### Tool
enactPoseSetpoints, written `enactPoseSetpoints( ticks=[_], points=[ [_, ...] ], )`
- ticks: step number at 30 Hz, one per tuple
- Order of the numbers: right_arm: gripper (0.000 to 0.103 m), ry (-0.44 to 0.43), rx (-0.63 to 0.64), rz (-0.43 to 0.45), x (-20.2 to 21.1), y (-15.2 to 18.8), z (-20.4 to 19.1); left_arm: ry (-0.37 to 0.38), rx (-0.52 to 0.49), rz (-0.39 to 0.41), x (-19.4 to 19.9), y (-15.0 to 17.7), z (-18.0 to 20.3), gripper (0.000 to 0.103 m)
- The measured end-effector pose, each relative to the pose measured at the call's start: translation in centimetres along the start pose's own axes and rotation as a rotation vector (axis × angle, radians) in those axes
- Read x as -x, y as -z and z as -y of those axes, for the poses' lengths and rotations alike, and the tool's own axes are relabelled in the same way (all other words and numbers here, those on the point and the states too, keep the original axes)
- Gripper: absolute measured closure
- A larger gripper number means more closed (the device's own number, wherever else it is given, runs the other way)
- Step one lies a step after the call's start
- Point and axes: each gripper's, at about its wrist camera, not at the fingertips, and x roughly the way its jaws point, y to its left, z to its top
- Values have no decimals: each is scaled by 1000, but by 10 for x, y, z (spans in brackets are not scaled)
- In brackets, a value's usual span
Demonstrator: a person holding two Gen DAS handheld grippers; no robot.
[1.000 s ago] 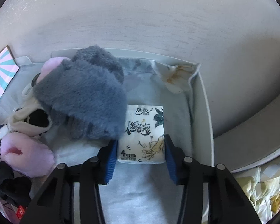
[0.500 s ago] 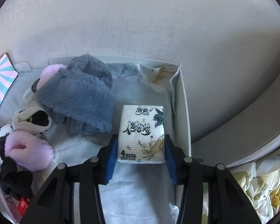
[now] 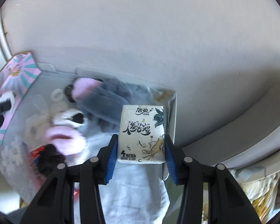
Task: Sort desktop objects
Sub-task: 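Carry the panda sock and tissue pack into the cardboard box and release both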
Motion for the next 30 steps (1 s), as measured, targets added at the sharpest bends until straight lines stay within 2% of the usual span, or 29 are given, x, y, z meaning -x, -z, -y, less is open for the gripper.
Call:
enactPoseSetpoints(
  ticks=[6,10,15,22,27,30],
  points=[
    [60,-44,74,60,20,-47,-27,-36,12,36,46,-13,-34,71],
    [60,-93,134,87,24,-83,-64,-81,33,64,71,-17,-66,71],
    [60,-166,222,113,38,-111,-118,-132,73,73,94,-15,-113,71],
    [60,-296,331,114,27,-153,-214,-197,131,43,97,0,-170,71],
    [60,-399,393,61,11,-178,-280,-207,158,1,84,11,-197,71],
    [60,-411,447,29,-2,-187,-309,-214,171,-41,68,18,-207,71]
  ],
)
